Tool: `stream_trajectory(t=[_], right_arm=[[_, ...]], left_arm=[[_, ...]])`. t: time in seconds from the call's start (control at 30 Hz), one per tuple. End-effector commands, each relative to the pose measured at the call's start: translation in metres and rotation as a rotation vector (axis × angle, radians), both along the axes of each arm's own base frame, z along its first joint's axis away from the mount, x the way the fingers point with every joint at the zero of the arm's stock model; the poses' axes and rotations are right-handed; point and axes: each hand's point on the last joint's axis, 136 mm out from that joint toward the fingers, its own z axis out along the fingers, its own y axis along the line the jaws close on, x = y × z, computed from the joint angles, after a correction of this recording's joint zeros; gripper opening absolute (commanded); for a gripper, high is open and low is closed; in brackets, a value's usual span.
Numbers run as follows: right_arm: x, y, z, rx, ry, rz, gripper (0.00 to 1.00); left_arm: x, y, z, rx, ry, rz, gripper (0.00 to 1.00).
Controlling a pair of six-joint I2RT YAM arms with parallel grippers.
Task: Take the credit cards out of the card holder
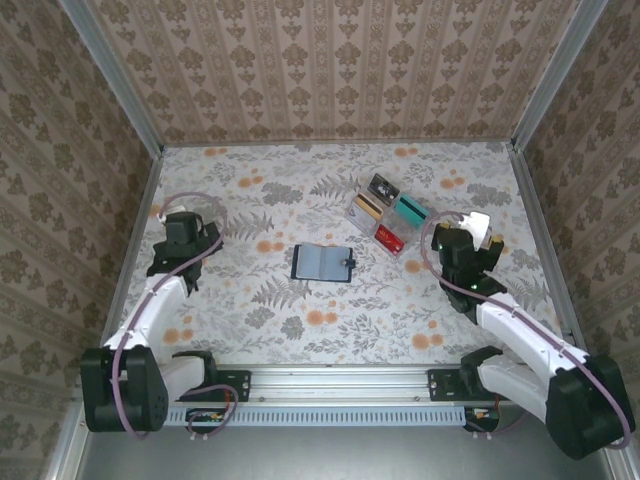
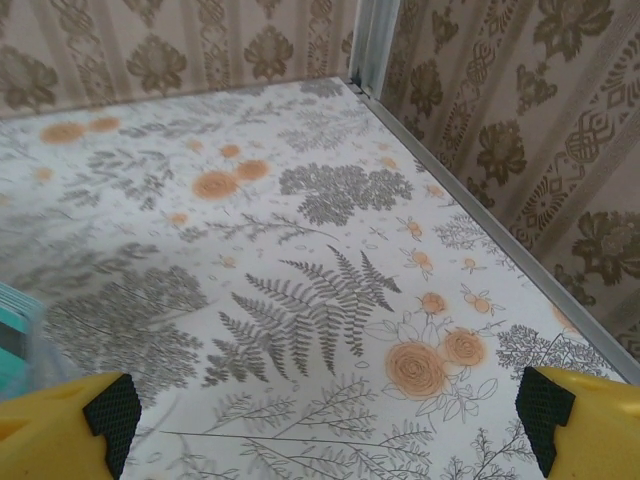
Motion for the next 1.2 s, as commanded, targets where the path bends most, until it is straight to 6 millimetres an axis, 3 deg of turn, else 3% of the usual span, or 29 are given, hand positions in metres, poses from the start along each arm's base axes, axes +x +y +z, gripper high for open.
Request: stream_trajectory(t=[0.0,0.17,0.37,0.47,0.6,0.7,0.73,0.9,1.17], right_arm=[[0.018,0.006,0.006,-0.023,-0.086,0.056,1.0],[0.03,0.014,-0.006,-0.028,-0.135,0.13,1.0],[0.046,0.025,-0.014,-0.047,-0.155,0.257,1.0],[0.05,0.022,-0.018,-0.051,-0.169,0.277,1.0],[0.052,0.014,-0.023,-0.026,-0.199,0.287,1.0],[0.056,0.009,-0.025,0.004,-0.215,0.292,1.0],[0.056,0.009,-0.036,0.009,-0.193,0.292,1.0],[0.062,0.016,-0.049,0.01,-0.184,0.336,1.0],[0.078,0.009,-0.057,0.02,-0.094,0.28,1.0]], left_arm=[[0.021,0.007,0.015,0.126,-0.087,-0.041,1.0],[0.033,-0.007,-0.003,0.166,-0.124,-0.154,1.0],[0.037,-0.029,-0.002,0.196,-0.274,-0.296,1.0],[0.039,-0.038,0.0,0.204,-0.34,-0.349,1.0],[0.046,-0.044,-0.012,0.201,-0.335,-0.388,1.0],[0.052,-0.045,-0.02,0.199,-0.328,-0.394,1.0],[0.053,-0.044,-0.023,0.193,-0.32,-0.394,1.0],[0.062,-0.033,-0.039,0.146,-0.291,-0.356,1.0],[0.064,-0.029,-0.04,0.129,-0.289,-0.349,1.0]])
